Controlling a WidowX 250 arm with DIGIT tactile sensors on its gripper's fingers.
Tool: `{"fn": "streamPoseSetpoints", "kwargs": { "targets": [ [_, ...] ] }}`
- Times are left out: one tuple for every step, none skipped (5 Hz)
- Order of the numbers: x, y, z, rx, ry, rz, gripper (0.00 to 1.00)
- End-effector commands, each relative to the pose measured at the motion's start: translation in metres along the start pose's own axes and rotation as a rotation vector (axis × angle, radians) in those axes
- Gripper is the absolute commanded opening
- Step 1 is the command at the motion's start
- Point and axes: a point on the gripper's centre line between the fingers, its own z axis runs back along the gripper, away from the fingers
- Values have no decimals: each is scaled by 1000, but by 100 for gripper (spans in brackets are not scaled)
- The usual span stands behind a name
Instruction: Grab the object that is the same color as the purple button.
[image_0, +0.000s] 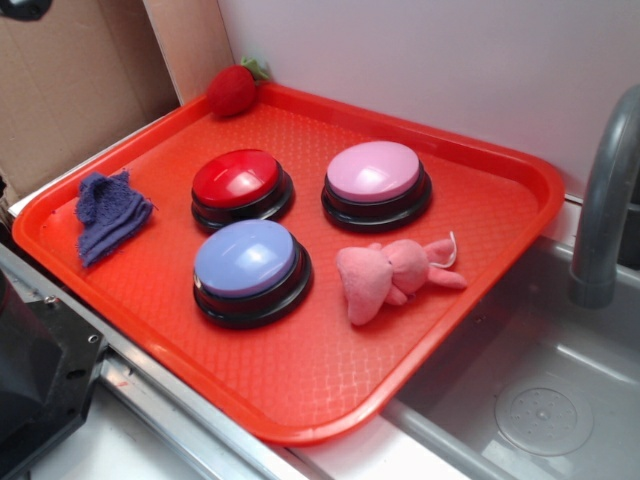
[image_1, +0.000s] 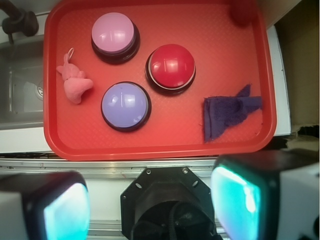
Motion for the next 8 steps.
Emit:
{"fn": "streamPoseSetpoints", "kwargs": {
  "targets": [
    [0, 0, 0, 0, 0, 0, 100],
    [7, 16, -9, -9, -28, 161, 100],
    [15, 36, -25, -30, -13, 314, 100],
    [23, 58, -48, -19, -29, 542, 100],
    [25, 77, -70, 1, -46, 727, 100],
    [31, 99, -101, 28, -67, 913, 100],
    [42, 117, -130, 97, -90, 1040, 100],
    [43, 134, -154, 121, -110, 1186, 100]
  ]
}}
